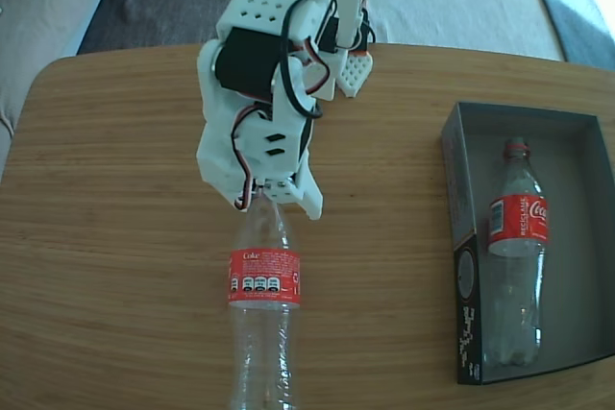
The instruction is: Grasp the bottles and put them in the box.
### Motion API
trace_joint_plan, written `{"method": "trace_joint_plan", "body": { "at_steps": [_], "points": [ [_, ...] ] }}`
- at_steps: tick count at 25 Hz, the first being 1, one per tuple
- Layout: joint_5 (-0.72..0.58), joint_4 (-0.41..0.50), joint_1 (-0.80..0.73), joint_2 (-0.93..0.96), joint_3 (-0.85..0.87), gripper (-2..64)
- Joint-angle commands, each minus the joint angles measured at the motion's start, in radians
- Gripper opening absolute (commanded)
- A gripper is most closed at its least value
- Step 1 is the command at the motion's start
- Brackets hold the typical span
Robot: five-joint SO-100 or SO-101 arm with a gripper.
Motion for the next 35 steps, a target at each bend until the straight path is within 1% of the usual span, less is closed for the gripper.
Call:
{"method": "trace_joint_plan", "body": {
  "at_steps": [1,6,9,14,21,26,27,35],
  "points": [
    [-0.015,-0.006,0.015,0.046,-0.005,37.6],
    [-0.015,-0.006,0.028,0.046,0.043,37.6],
    [-0.005,-0.008,0.018,0.046,0.067,37.6],
    [0.0,-0.008,-0.038,0.046,0.109,37.6],
    [-0.002,-0.009,-0.041,0.044,0.138,37.6],
    [-0.002,-0.11,-0.041,0.044,0.19,37.6],
    [-0.003,-0.12,-0.04,0.046,0.192,37.6],
    [-0.012,-0.12,-0.028,0.046,0.175,37.6]
  ]
}}
